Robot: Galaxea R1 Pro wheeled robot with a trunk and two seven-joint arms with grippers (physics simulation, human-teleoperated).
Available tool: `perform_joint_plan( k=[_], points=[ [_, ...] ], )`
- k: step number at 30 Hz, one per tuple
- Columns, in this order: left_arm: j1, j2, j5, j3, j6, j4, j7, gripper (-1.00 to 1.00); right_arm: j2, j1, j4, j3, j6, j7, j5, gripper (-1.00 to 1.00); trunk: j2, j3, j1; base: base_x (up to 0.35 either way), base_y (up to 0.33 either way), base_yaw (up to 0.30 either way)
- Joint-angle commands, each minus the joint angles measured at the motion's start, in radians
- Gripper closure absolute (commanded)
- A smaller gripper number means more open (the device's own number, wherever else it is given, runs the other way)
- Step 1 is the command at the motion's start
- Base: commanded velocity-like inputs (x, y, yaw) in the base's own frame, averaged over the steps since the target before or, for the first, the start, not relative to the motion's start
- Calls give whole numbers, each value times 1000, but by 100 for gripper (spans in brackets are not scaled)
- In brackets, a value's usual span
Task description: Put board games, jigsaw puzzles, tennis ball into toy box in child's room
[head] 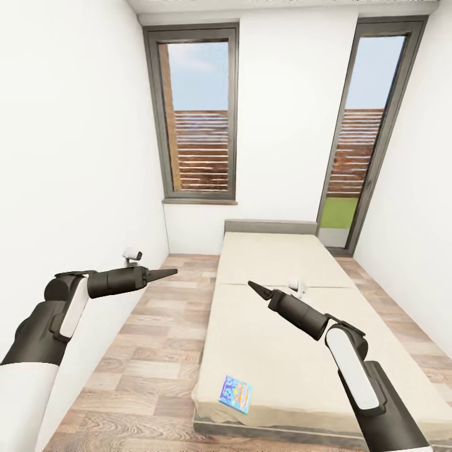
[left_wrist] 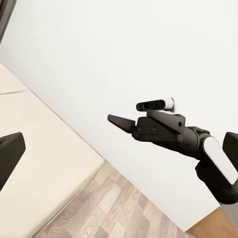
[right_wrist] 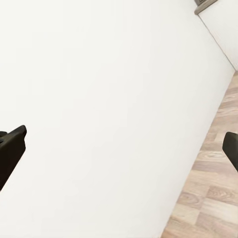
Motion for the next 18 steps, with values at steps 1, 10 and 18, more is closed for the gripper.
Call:
perform_joint_plan(
  k=[1, 10, 18],
  points=[
    [-1, 0, 3, 0, 6, 0, 0, -100, 0, -1, 1, 0, 4, 0, -3, -100, -2, -1, 0, -175, 130, -37],
    [-1, -1, 1, -2, 6, 0, 1, -100, -3, 4, 4, -1, 5, 0, -3, -100, -2, 7, 0, -63, 42, -161],
    [-1, -1, 2, -1, 6, -2, 2, -100, -2, 34, 1, -1, 5, 1, -2, -100, -2, 12, 0, -4, 3, -100]
  ],
)
